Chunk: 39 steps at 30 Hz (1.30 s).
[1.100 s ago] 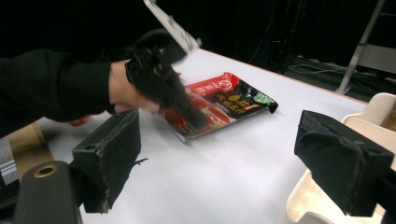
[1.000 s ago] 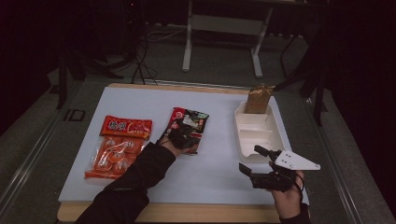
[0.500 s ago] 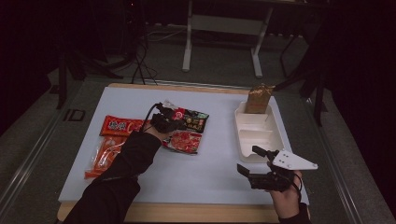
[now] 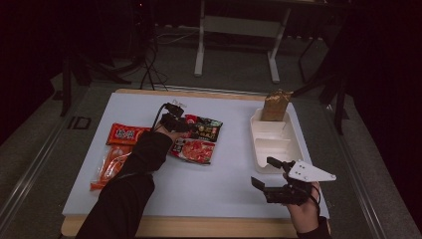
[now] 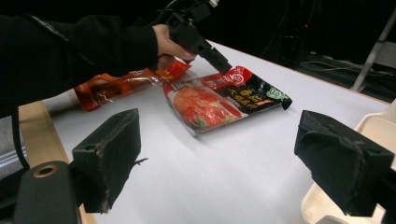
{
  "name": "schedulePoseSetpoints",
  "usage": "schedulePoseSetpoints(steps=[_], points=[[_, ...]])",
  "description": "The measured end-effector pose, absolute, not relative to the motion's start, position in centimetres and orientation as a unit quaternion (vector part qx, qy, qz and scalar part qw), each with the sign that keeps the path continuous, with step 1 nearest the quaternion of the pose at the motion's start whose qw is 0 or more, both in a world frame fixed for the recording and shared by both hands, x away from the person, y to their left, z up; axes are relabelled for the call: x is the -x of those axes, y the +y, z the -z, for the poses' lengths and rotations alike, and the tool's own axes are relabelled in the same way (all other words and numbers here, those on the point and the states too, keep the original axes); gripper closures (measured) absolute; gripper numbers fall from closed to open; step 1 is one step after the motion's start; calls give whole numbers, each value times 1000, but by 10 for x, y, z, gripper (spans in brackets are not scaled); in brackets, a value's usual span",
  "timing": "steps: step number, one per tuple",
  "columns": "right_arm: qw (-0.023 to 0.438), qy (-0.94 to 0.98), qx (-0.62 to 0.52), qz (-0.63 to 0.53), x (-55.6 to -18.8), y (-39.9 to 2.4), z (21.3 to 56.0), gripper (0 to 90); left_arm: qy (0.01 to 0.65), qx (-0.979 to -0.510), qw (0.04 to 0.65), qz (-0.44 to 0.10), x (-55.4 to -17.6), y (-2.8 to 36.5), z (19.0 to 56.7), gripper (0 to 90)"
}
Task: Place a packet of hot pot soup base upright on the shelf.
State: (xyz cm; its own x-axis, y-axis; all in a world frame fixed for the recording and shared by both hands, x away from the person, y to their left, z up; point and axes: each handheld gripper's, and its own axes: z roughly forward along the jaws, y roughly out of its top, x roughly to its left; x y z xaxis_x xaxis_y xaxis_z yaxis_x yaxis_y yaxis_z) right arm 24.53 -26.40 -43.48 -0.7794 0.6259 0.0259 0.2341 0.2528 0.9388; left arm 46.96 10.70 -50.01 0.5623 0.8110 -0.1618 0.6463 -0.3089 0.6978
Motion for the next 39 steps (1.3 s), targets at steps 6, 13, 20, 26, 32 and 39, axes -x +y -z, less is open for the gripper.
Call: schedulePoseSetpoints(steps=[6, 13, 20, 26, 32, 39], points=[[182, 769, -282, -544, -246, -267, 435, 145, 481, -790, 357, -129, -488, 109, 510, 492], [181, 771, -281, -542, -246, -267, 436, 144, 483, -793, 348, -129, -497, 105, 521, 495], [179, 772, -281, -542, -245, -268, 436, 145, 506, -782, 348, -106, -502, 108, 531, 543], [185, 769, -280, -544, -245, -268, 435, 152, 498, -787, 350, -103, -501, 105, 535, 577], [182, 775, -279, -537, -246, -266, 437, 151, 518, -771, 357, -99, -503, 104, 538, 675], [180, 776, -281, -535, -247, -266, 438, 151, 510, -793, 307, -131, -502, 88, 531, 877]])
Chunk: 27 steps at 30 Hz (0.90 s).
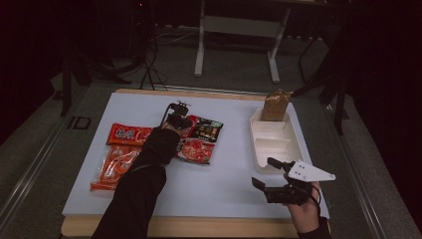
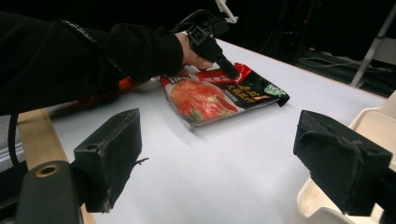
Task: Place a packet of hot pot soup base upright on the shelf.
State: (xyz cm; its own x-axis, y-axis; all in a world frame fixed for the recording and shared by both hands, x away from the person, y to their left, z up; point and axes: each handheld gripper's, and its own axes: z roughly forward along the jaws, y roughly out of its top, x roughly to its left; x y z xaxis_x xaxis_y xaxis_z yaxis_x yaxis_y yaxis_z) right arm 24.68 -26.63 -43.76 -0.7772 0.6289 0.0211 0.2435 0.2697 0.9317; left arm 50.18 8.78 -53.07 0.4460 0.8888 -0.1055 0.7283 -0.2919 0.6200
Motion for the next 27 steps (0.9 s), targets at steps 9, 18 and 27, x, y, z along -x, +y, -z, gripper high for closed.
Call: schedulePoseSetpoints(steps=[9, 18, 27], points=[[179, 777, -280, -535, -247, -267, 438, 152, 517, -777, 328, -144, -493, 90, 518, 883], [183, 772, -284, -538, -247, -267, 435, 153, 499, -770, 361, -167, -479, 87, 494, 887], [191, 771, -285, -537, -246, -266, 434, 153, 476, -760, 403, -183, -458, 88, 473, 887]])
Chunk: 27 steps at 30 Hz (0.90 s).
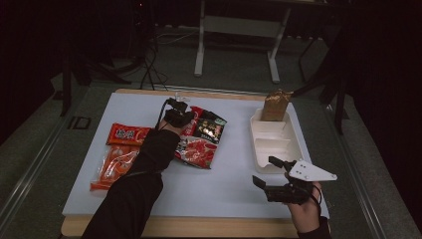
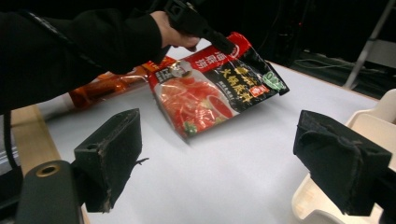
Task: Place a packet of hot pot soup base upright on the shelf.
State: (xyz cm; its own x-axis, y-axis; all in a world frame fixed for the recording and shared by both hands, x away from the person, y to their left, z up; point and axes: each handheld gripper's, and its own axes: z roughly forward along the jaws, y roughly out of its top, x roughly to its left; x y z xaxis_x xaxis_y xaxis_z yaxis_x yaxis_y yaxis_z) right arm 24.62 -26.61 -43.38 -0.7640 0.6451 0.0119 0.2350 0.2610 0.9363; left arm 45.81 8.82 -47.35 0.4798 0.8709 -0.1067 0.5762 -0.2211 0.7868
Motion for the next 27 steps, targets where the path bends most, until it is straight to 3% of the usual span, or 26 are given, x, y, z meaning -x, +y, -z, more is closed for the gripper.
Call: schedulePoseSetpoints(steps=[11, 19, 27], points=[[207, 765, -289, -537, -245, -265, 429, 181, 452, -740, 455, -200, -430, 91, 457, 888], [211, 773, -301, -517, -248, -264, 429, 149, 415, -732, 501, -203, -406, 92, 435, 886], [202, 757, -324, -531, -251, -264, 423, 100, 394, -712, 556, -172, -382, 95, 424, 887]])
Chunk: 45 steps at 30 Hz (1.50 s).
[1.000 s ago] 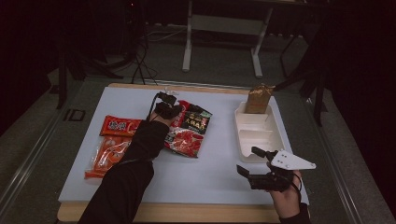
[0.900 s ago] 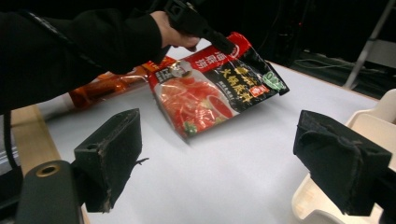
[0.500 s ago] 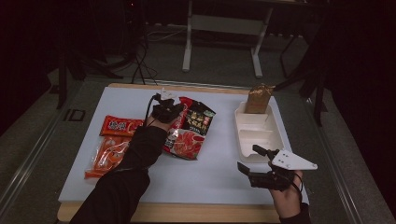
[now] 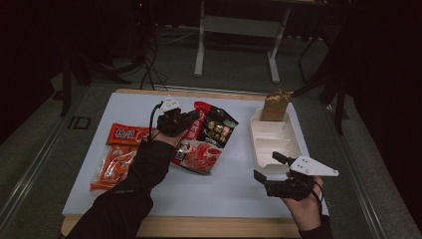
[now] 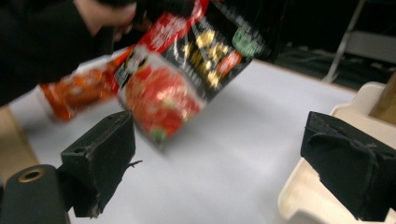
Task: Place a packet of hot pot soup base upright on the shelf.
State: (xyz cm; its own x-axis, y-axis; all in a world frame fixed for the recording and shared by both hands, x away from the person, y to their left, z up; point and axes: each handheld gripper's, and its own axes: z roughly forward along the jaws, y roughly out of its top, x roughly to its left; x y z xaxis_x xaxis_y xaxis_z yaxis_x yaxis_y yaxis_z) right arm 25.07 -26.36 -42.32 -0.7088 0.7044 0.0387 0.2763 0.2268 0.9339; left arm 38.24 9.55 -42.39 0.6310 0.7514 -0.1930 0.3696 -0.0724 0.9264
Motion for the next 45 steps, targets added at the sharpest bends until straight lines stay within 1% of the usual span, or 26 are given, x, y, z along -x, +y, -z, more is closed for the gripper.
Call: schedulePoseSetpoints(steps=[1, 3, 5, 6, 10, 13, 14, 15, 16, 19, 22, 25, 27, 29, 30, 31, 32, 33, 34, 35, 37, 40, 41, 42, 44, 45], points=[[194, 760, -323, -529, -252, -262, 421, 100, 390, -713, 557, -173, -380, 94, 423, 886], [199, 757, -325, -530, -254, -260, 418, 103, 381, -710, 567, -170, -373, 91, 420, 886], [189, 758, -328, -531, -256, -257, 416, 109, 374, -705, 579, -166, -366, 88, 418, 886], [189, 756, -328, -534, -257, -256, 416, 132, 372, -701, 587, -161, -363, 88, 417, 886], [181, 750, -341, -537, -265, -255, 412, 143, 360, -688, 615, -139, -356, 85, 417, 886], [181, 742, -347, -545, -269, -257, 406, 174, 361, -675, 632, -120, -352, 85, 418, 885], [179, 740, -347, -547, -271, -257, 404, 199, 364, -669, 638, -116, -351, 85, 419, 885], [178, 740, -348, -548, -272, -257, 403, 208, 361, -661, 650, -99, -351, 86, 421, 885], [178, 737, -350, -549, -275, -257, 401, 220, 358, -658, 656, -94, -350, 87, 421, 885], [176, 736, -351, -551, -280, -256, 399, 229, 345, -647, 675, -77, -347, 87, 423, 885], [169, 738, -349, -552, -284, -253, 398, 230, 335, -644, 684, -74, -344, 85, 423, 885], [147, 740, -343, -559, -293, -244, 397, 244, 321, -636, 699, -64, -340, 80, 423, 885], [129, 740, -338, -567, -297, -241, 397, 339, 313, -628, 710, -58, -338, 78, 422, 884], [113, 740, -335, -573, -300, -239, 397, 413, 307, -628, 713, -50, -337, 76, 420, 884], [110, 741, -330, -574, -301, -238, 397, 484, 306, -630, 712, -53, -336, 74, 420, 884], [112, 739, -327, -578, -300, -239, 396, 522, 302, -632, 712, -52, -336, 73, 420, 884], [117, 736, -326, -582, -299, -239, 394, 522, 299, -636, 709, -56, -335, 72, 420, 884], [117, 731, -325, -588, -298, -239, 393, 547, 298, -638, 707, -60, -335, 71, 420, 884], [118, 727, -324, -593, -297, -240, 391, 590, 298, -638, 708, -58, -335, 71, 421, 883], [123, 725, -322, -596, -296, -240, 389, 614, 300, -635, 710, -55, -334, 70, 423, 883], [128, 731, -324, -586, -295, -239, 385, 715, 303, -630, 714, -44, -336, 72, 426, 882], [129, 741, -311, -581, -293, -238, 381, 751, 307, -626, 715, -38, -335, 72, 428, 883], [136, 744, -308, -578, -292, -238, 380, 757, 304, -628, 716, -36, -335, 72, 427, 881], [143, 745, -305, -576, -290, -237, 378, 760, 300, -628, 717, -35, -335, 72, 427, 880], [140, 745, -305, -577, -290, -239, 376, 767, 297, -629, 717, -35, -335, 72, 427, 870], [140, 745, -305, -577, -290, -239, 376, 767, 296, -629, 718, -27, -336, 73, 427, 870]])
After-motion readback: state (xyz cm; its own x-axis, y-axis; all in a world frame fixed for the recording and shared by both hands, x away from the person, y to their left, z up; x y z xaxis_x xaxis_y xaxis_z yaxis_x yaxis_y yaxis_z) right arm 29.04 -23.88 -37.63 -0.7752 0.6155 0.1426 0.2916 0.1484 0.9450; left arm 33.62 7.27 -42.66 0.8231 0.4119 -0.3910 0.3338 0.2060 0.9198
